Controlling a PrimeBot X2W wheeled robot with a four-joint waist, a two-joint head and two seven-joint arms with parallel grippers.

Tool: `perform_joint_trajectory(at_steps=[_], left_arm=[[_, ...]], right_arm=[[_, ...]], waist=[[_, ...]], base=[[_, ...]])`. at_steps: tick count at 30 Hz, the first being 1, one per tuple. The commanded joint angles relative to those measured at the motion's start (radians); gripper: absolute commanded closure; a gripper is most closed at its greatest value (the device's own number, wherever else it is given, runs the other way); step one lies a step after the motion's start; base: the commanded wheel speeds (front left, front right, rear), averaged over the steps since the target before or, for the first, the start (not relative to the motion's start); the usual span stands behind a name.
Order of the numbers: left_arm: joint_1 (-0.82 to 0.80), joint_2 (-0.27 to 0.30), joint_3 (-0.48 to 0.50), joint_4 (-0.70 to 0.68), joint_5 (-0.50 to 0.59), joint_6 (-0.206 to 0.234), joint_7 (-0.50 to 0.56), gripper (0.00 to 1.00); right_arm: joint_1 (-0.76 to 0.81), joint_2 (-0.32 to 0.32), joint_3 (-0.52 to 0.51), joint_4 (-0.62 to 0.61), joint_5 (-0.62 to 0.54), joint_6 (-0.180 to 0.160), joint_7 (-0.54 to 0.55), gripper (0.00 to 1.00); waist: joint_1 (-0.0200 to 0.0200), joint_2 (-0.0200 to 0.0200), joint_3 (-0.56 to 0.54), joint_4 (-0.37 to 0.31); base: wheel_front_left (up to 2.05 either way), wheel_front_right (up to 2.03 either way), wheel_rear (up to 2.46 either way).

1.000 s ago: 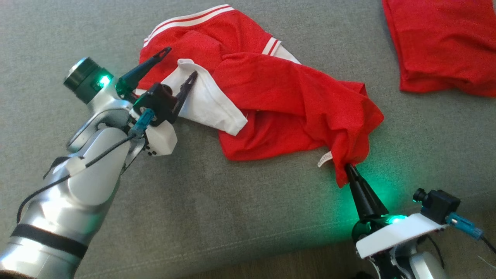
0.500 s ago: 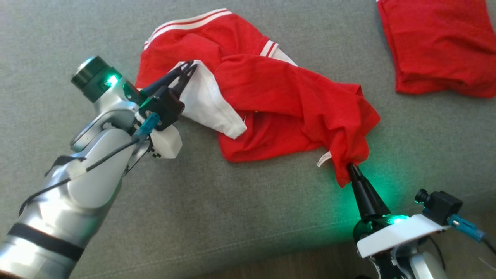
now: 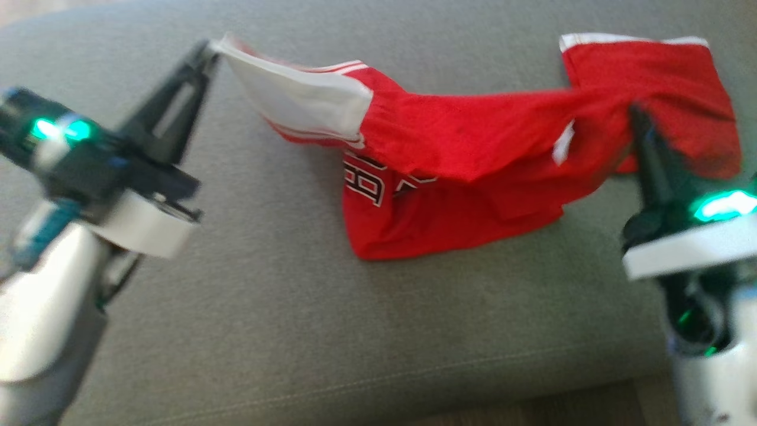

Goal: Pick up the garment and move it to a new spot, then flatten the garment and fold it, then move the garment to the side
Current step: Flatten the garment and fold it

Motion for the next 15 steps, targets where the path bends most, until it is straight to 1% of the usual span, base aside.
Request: perform_joint_trajectory(at_steps=[1,5,8,9,12,15], left_arm=[[-0.06,0.058,0.074,-0.043,-0.019,-0.009,-0.005,1.0],[-0.135,0.121,0.108,-0.056,-0.059,-0.027,0.0,1.0],[-0.224,0.158,0.113,-0.049,-0.111,-0.034,0.045,1.0],[-0.256,0.162,0.116,-0.043,-0.142,-0.036,0.068,1.0],[-0.369,0.176,0.105,-0.008,-0.232,-0.039,0.13,1.0],[-0.498,0.187,0.062,0.051,-0.315,-0.039,0.18,1.0]], right_arm=[[-0.061,-0.01,0.0,-0.055,-0.025,0.0,0.042,1.0],[-0.204,-0.07,-0.046,-0.095,-0.104,0.0,0.195,1.0],[-0.317,-0.124,-0.053,-0.097,-0.131,0.0,0.3,1.0],[-0.355,-0.138,-0.053,-0.093,-0.135,0.0,0.328,1.0],[-0.48,-0.157,-0.05,-0.053,-0.124,0.0,0.388,1.0],[-0.619,-0.17,-0.042,0.015,-0.13,0.0,0.409,1.0]], waist=[[0.0001,0.0,-0.03,0.03],[0.0001,0.0,-0.04,0.047],[0.0001,0.0,-0.034,0.061],[0.0001,0.0,-0.029,0.065],[0.0001,0.0,-0.004,0.074],[0.0001,0.0,0.037,0.083]], base=[[0.0,0.0,0.0],[0.0,0.0,0.0],[0.0,0.0,0.0],[0.0,0.0,0.0],[0.0,0.0,0.0],[0.0,0.0,0.0]])
